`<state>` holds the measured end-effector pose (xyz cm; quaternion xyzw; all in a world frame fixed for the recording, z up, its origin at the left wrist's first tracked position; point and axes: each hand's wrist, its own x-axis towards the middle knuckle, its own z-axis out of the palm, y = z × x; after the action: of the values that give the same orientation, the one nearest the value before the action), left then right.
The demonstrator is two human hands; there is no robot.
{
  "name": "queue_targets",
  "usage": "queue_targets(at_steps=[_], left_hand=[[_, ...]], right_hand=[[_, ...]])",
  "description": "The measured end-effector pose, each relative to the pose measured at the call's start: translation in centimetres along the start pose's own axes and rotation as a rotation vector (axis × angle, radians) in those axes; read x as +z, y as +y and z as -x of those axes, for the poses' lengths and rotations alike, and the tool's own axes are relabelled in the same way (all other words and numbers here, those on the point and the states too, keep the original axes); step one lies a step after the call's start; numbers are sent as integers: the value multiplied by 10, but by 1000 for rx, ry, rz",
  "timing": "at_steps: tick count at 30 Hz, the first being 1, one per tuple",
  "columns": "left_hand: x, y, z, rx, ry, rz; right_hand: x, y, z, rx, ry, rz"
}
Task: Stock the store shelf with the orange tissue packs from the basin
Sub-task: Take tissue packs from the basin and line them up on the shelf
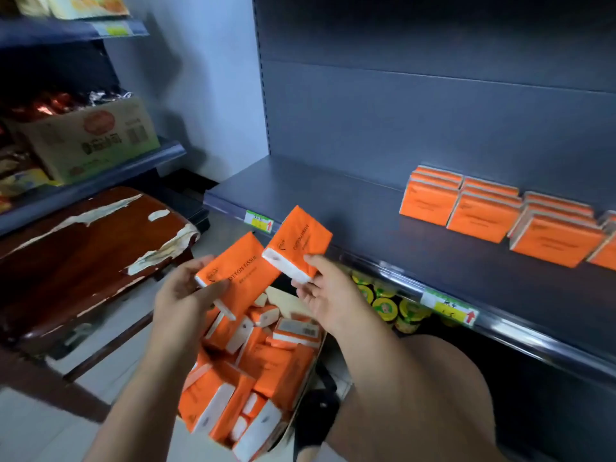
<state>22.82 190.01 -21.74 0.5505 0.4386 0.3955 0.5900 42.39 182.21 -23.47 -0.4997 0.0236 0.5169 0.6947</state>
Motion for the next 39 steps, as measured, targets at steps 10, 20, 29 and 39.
queue_targets(at_steps=[10,20,29,39], left_hand=[[133,53,32,153,-442,49],[290,61,83,203,-823,-54],[391,40,103,120,-1016,-44],[528,48,119,367,-1089,-91]], right_hand=[[-119,-101,98,-455,43,249],[-260,-187,161,-779,412,772],[-341,-236,200,-841,365,1229],[-449,-274,242,-846,797,1050]])
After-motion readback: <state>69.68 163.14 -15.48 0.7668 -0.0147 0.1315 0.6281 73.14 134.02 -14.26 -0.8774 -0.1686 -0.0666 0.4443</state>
